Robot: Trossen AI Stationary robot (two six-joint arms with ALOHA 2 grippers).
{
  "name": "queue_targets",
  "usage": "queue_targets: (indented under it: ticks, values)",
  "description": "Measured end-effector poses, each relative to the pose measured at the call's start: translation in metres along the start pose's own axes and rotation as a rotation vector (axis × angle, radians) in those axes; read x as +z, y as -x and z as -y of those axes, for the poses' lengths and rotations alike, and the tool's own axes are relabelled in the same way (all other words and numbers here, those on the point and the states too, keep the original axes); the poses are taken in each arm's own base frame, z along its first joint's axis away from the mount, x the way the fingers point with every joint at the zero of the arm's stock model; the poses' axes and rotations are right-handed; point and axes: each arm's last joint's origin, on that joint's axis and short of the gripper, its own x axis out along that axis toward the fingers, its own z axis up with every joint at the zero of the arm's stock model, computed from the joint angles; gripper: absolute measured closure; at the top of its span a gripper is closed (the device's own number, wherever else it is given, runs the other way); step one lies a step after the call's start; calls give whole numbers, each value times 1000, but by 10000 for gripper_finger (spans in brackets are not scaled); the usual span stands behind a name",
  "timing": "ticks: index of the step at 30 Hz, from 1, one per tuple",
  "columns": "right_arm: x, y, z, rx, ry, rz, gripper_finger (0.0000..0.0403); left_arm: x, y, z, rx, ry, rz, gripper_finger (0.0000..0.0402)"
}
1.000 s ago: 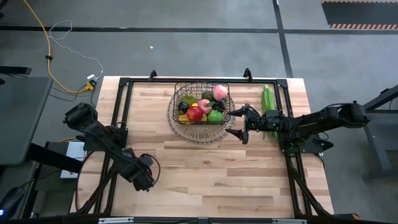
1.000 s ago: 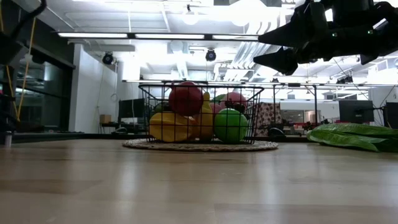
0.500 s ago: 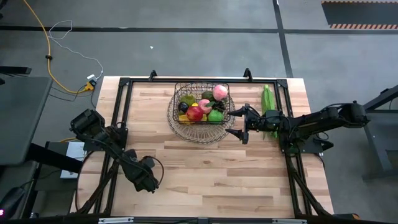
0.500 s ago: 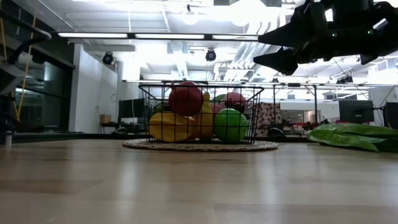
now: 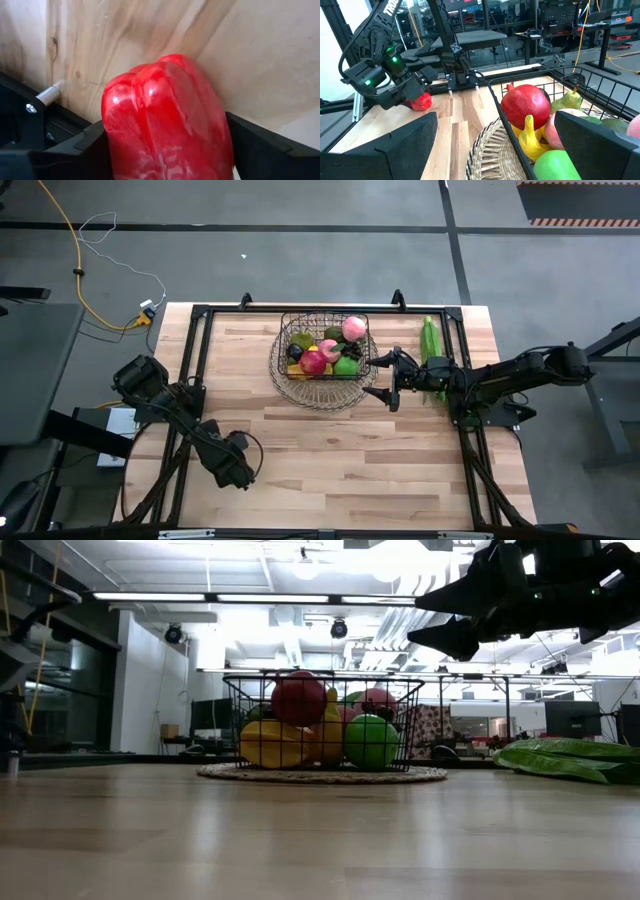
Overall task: Build produce basket
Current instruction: Put the red bell pepper into the black wire basket
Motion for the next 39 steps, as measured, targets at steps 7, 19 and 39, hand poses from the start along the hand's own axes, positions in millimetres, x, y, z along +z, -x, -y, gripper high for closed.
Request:
queue_targets:
  ticks: [7,19,39]
  values:
    - [0,0,0,0,0,0,10,-3,30,-3,-87,-83,137,116]
    - [0,0,0,0,0,-1,10,11,123,-36,-52,-203,1198,115]
    - [0,0,0,0,2,-4,10,88,60,-98,-585,-117,1793,115]
